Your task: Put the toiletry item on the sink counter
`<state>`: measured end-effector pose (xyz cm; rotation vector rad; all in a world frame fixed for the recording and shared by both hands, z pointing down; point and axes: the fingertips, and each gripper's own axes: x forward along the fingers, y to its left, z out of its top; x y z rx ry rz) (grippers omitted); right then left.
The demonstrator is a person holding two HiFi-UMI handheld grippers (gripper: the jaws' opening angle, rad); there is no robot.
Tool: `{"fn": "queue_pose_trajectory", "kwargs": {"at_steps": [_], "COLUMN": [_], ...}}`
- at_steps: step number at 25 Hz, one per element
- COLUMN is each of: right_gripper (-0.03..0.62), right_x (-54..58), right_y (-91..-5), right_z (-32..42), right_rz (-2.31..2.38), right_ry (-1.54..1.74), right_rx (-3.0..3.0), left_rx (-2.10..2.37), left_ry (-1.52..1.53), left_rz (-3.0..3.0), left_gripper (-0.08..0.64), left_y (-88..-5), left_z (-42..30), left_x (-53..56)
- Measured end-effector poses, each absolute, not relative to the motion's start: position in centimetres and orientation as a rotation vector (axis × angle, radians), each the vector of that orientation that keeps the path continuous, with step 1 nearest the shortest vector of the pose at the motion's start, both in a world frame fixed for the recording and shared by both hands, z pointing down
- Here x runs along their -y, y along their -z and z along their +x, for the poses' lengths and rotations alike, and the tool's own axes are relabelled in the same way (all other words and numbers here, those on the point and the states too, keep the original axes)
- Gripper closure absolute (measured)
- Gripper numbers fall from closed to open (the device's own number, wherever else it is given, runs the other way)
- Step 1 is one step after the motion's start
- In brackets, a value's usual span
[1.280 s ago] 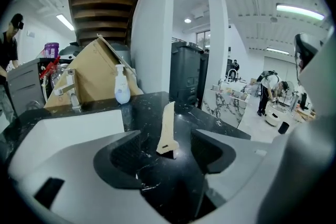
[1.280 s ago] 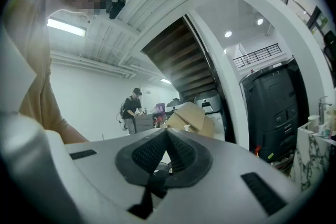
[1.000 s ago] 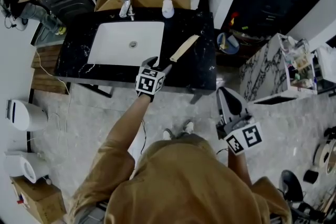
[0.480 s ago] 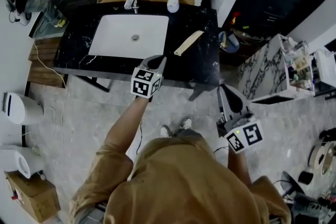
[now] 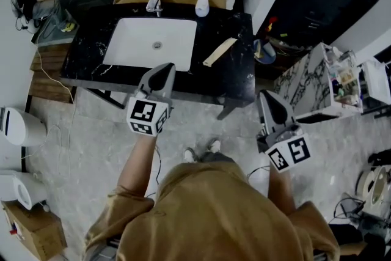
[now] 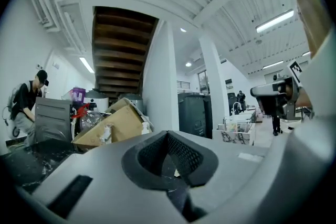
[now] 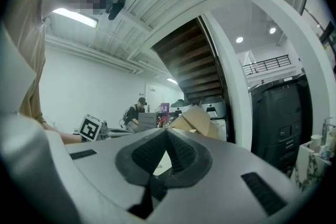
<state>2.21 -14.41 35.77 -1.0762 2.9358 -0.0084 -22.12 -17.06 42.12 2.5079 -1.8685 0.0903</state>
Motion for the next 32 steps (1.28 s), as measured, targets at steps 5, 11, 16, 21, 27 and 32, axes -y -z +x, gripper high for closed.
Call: {"fn": "queue_pose_trajectory", "kwargs": {"at_steps": [5,11,16,21,27,32], "right_gripper": [0.591,0.591,0.591,0.591,0.591,0.591], "right_x": [14.8,15.5,15.8,15.8,15.2,15.3], "right_y": [-35.3,-34.9,-34.7,-34.7,-34.1,-33.5], "right_z": [3.2,4.5,6.9,10.0,12.0,13.4], "right_rz": [-1.117,-1.171,-1.255,-1.347,-1.387,-1.400], "right_ry": [-0.008,-0.021,-0.026,-0.012,0.005,0.008], "right_rx": [-2.915,-2.878,-2.837,-2.791,-2.757,-2.750], "left_rx": [1.968,2.049,2.104,2.164,2.154,2.168], "left_ry": [-0.017,0.035,0.053,0.092,0.159,0.151], "left_rz": [2.506,2.474,2.449,2.416,2.362,2.339], "left_gripper": [0.557,0.557,0.557,0.557,0.557,0.557], "left_y": [-39.0,-36.1,-35.3,-34.3,-34.6,-34.4], "left_z": [-24.7,-26.9,-28.4,-28.9,-29.0,-28.9], "left_x": [12.8,8.9,6.6,4.8,3.8,4.2]}}
